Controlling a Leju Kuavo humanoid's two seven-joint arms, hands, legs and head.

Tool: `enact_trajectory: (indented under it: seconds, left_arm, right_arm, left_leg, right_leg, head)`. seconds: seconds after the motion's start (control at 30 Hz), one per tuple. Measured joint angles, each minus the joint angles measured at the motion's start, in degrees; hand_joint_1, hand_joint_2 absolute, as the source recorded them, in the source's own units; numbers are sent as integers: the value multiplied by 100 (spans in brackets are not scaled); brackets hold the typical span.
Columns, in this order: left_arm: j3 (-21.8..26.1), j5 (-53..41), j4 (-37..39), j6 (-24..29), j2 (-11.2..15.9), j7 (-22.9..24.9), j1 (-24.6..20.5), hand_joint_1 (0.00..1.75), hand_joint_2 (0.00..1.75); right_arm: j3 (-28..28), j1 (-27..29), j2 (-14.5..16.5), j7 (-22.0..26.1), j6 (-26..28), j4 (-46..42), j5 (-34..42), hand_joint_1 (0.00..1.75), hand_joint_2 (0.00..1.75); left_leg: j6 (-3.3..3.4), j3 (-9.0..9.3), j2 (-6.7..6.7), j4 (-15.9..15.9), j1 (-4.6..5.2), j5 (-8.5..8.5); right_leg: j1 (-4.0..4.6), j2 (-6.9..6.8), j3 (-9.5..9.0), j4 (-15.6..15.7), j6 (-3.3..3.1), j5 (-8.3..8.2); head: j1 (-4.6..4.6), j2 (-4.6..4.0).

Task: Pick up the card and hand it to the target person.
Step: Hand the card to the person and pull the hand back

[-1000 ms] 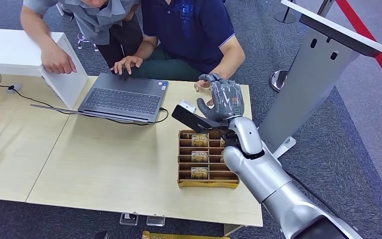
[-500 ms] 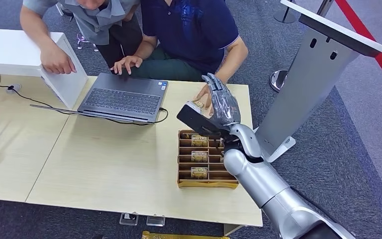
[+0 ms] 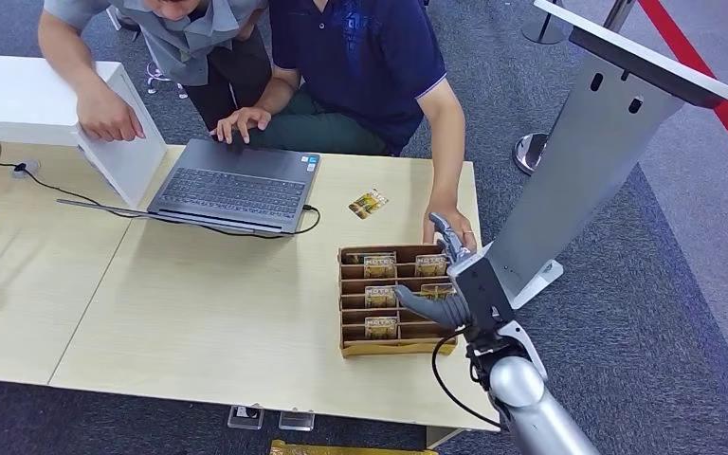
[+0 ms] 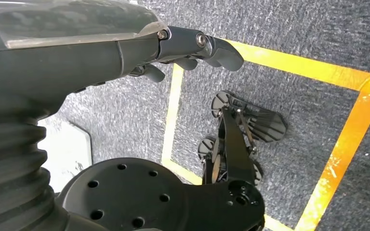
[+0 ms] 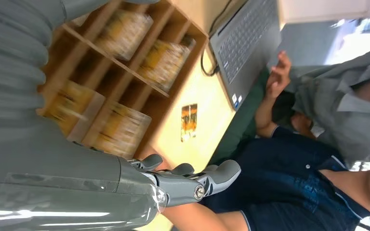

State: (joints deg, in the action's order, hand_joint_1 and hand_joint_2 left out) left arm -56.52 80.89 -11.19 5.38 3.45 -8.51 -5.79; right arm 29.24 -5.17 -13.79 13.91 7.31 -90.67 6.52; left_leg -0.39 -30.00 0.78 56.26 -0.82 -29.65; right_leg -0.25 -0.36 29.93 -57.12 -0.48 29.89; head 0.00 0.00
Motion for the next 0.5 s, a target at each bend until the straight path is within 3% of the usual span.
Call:
enact_trajectory:
  seconds: [0.27, 0.5]
  left_arm:
    - [-3, 1, -7, 25, 23, 14, -4, 0, 175]
    - [-80, -70, -19, -7, 20, -20, -11, 0, 175]
  right_arm:
    - [231, 619, -11, 200, 103, 168, 116, 0, 175]
    - [688, 483, 182, 206, 341, 854, 153, 0, 175]
  left_leg:
    - [-2, 0, -22, -1, 1, -3]
    - [-4, 6, -47, -7, 0, -2]
  right_leg:
    - [-1, 21, 8, -3, -1, -4]
    - [0, 46, 9, -1, -3, -11]
  head:
    - [0, 0]
    - [0, 0]
